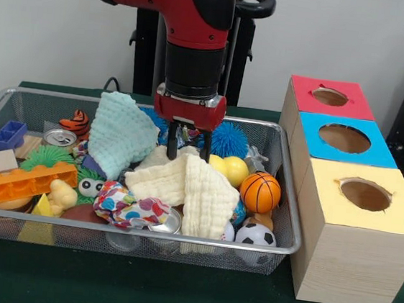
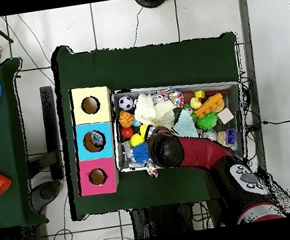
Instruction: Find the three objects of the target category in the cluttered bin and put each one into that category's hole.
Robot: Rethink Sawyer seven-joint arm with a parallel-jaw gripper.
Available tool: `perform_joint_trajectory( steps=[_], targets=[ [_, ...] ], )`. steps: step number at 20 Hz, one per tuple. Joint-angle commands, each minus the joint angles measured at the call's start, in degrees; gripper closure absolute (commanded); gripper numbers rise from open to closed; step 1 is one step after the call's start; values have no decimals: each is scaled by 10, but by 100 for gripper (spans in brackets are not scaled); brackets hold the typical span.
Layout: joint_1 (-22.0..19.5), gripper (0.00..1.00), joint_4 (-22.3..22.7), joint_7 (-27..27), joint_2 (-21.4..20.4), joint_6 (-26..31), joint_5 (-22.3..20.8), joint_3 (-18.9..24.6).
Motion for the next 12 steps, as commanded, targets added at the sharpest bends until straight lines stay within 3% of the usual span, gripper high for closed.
perform_joint_trajectory(
  steps=[1, 12],
  targets=[
    [-15, 0, -47, -3, 31, 46, -33, 36],
    [-1, 0, -58, 4, 40, 46, -31, 28]
  ],
)
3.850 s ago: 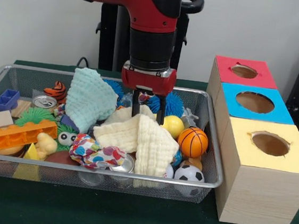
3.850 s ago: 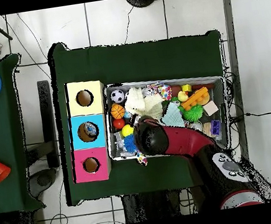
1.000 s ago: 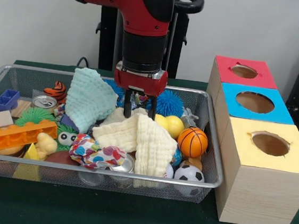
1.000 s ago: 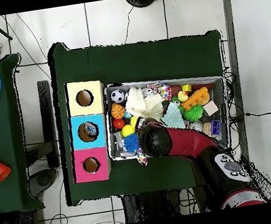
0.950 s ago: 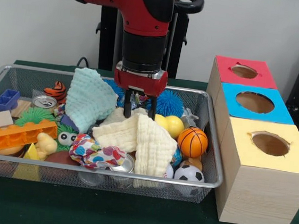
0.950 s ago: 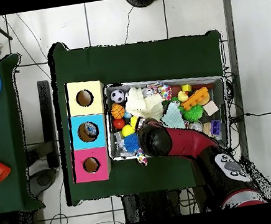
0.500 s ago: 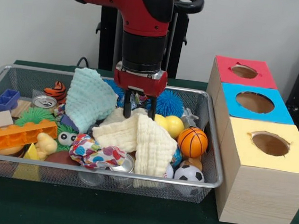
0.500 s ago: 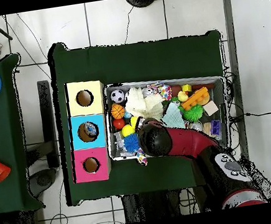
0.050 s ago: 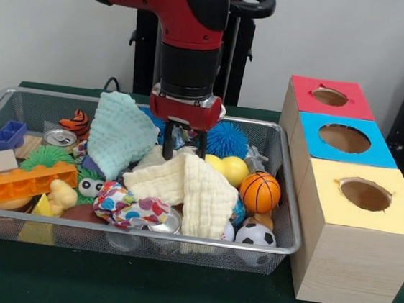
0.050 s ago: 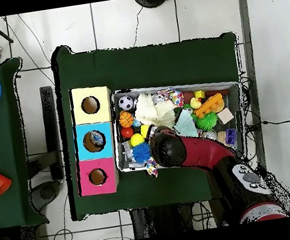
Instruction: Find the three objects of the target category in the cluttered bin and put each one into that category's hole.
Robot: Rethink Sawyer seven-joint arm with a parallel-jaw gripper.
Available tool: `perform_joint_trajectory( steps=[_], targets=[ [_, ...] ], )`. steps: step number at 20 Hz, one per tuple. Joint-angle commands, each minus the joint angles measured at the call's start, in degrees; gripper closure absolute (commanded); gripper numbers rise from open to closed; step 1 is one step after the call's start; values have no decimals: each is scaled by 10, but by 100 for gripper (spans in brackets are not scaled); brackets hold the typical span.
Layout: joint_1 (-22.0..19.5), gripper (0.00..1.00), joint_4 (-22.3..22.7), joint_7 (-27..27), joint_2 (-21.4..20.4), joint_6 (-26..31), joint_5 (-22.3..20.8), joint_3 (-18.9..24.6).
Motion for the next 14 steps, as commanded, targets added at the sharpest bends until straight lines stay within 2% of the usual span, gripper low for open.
perform_joint_trajectory(
  steps=[1, 7, 14],
  targets=[
    [8, 0, -57, 3, 38, 48, -29, 26],
    [18, 0, -50, 16, 54, 15, -37, 16],
    [20, 0, -62, 11, 54, 29, -46, 17]
  ],
)
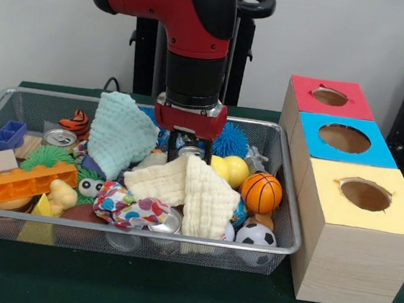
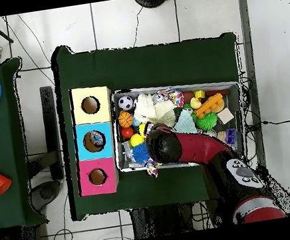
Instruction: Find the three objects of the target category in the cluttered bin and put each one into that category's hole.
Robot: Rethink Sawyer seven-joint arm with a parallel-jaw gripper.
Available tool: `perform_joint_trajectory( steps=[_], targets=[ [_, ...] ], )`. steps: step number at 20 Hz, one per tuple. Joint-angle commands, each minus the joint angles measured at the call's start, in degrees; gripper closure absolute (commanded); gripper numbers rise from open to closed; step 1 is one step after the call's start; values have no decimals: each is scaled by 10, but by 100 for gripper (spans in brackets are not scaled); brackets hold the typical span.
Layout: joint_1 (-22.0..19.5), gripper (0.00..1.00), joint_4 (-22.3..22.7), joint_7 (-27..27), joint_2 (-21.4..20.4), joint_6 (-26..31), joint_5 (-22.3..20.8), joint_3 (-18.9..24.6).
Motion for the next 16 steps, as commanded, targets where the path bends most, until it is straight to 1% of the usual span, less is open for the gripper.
perform_joint_trajectory(
  steps=[1, 5, 10, 16],
  targets=[
    [1, 0, -38, 9, 41, 27, -36, 21],
    [-8, 0, -43, 5, 46, 26, -41, 27],
    [-2, 0, -46, 7, 39, 32, -43, 23],
    [6, 0, -36, 19, 40, 16, -42, 17]
  ],
)
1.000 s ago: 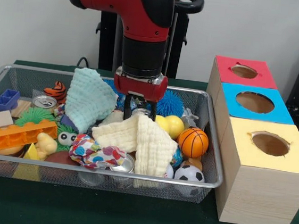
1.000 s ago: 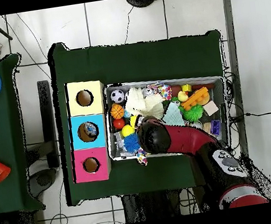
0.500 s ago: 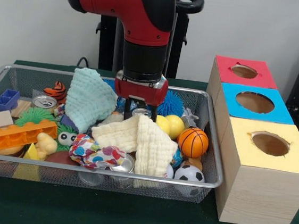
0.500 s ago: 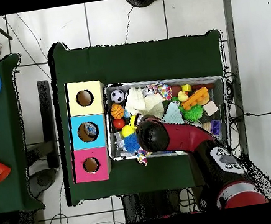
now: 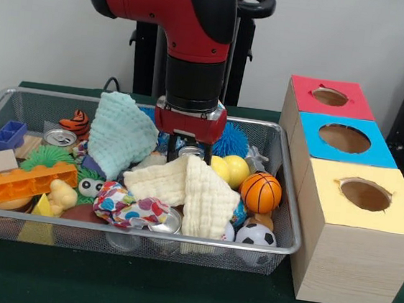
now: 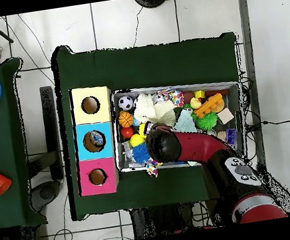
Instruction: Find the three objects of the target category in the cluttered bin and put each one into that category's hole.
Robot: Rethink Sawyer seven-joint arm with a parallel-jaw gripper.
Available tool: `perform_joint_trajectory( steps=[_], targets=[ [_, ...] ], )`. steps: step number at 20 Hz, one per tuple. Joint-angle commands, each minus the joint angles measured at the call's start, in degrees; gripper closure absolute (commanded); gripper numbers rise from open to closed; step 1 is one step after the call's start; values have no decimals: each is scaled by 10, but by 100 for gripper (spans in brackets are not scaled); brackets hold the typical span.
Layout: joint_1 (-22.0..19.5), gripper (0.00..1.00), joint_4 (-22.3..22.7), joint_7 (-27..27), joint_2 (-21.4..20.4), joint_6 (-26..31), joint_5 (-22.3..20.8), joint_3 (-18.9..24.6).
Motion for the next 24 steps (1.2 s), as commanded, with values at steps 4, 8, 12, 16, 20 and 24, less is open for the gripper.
perform_joint_trajectory(
  steps=[4, 8, 12, 16, 20, 24],
  targets=[
    [7, 0, -25, 26, 33, 4, -32, 15],
    [23, 0, -7, 69, 34, -72, -27, -9],
    [48, 0, -7, 89, 26, -112, -14, -36],
    [85, 0, 7, 128, 27, -178, 19, -77],
    [97, 0, 16, 132, 23, -197, 37, -91],
    [109, 0, 31, 143, 23, -235, 58, -102]
  ],
)
